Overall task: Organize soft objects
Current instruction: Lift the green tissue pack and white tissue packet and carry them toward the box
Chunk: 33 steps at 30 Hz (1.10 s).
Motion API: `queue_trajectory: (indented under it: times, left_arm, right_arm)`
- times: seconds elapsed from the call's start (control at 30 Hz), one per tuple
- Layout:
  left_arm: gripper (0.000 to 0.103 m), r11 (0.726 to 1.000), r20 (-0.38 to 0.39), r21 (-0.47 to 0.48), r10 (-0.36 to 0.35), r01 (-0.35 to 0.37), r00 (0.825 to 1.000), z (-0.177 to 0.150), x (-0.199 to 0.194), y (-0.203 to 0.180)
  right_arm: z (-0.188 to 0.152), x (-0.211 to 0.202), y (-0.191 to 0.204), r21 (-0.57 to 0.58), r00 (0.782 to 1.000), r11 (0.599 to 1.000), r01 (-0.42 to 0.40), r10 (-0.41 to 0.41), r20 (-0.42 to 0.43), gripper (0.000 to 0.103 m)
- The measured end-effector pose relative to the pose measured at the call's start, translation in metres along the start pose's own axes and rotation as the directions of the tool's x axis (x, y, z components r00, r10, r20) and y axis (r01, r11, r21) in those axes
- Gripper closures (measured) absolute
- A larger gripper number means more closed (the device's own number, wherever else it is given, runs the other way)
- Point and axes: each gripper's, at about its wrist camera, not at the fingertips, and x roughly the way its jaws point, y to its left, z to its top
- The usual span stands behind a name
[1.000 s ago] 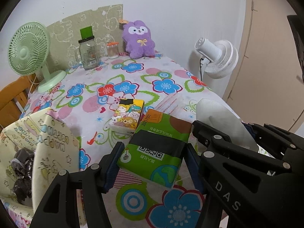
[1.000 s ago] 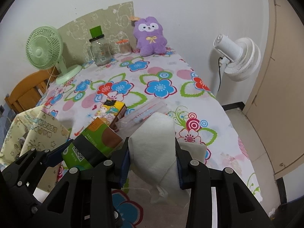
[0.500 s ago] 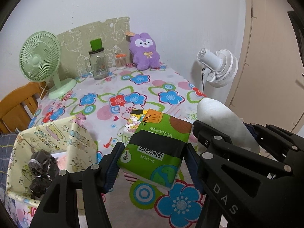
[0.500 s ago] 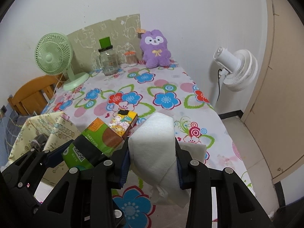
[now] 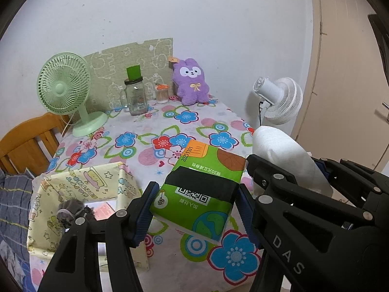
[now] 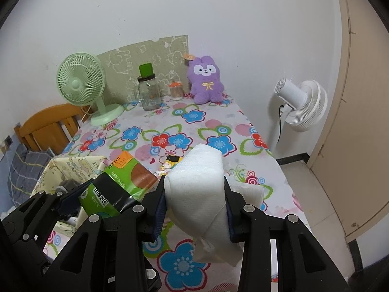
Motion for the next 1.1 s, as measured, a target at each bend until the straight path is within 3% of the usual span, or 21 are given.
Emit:
queue_trajectory:
  times: [0.6, 1.1]
  left_arm:
    - [0.037, 0.998, 0.048, -0.030, 0.059, -0.058, 0.997, 0.006, -0.025, 0.037]
    - [0.037, 0.992, 0.030, -0.073, 0.104, -0.101, 0.994, 0.007, -0.022, 0.076]
  right_arm:
    - [0.015, -0.014, 0.040, -0.044, 0.998, 0.998, -0.051, 0.052, 0.042, 0.061]
    - [0.025, 0.003, 0.078, -0.081, 0.995, 0.992, -0.097, 0.099, 0.023, 0.061]
